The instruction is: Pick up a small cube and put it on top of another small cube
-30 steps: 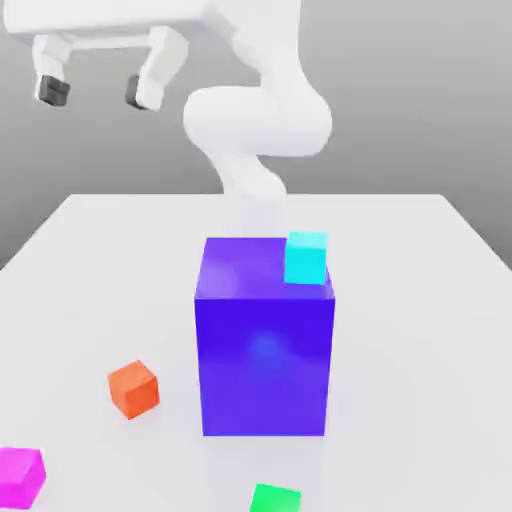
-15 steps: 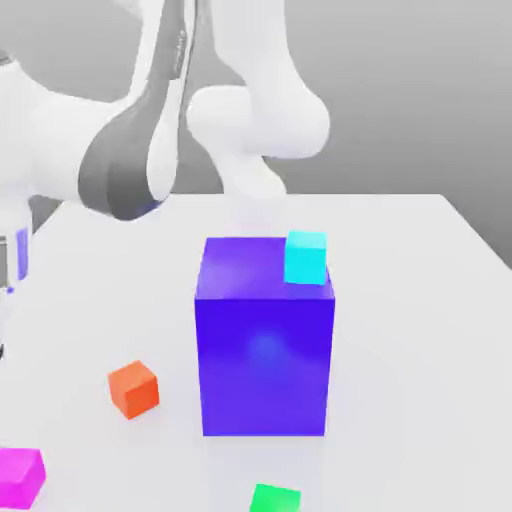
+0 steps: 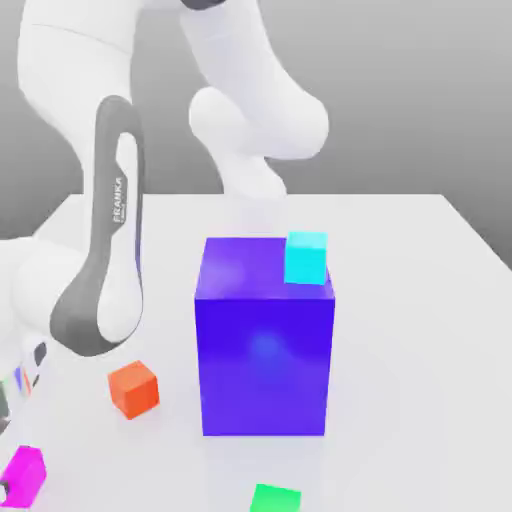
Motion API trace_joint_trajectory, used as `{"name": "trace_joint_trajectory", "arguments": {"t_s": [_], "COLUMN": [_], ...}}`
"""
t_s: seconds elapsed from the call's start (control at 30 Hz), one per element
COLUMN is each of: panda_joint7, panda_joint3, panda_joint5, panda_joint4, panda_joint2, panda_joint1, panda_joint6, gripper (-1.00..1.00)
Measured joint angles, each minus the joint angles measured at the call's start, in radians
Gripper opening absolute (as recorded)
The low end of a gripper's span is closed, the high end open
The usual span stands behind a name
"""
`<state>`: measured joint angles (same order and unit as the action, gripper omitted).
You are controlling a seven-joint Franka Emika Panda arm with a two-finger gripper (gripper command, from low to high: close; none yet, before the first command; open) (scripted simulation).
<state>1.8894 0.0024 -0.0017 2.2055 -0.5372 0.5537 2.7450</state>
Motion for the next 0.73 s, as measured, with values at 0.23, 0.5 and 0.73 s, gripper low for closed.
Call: {"name": "trace_joint_trajectory", "arguments": {"t_s": [0.23,0.5,0.73], "panda_joint7": [-0.026,-0.100,-0.067], "panda_joint3": [0.063,0.248,0.237], "panda_joint5": [-0.031,-0.112,-0.190], "panda_joint4": [0.052,0.110,0.105], "panda_joint2": [0.182,0.273,0.162], "panda_joint1": [-0.071,-0.262,-0.327], "panda_joint6": [-0.131,-0.172,-0.074], "gripper": [-1.00,-1.00,1.00]}}
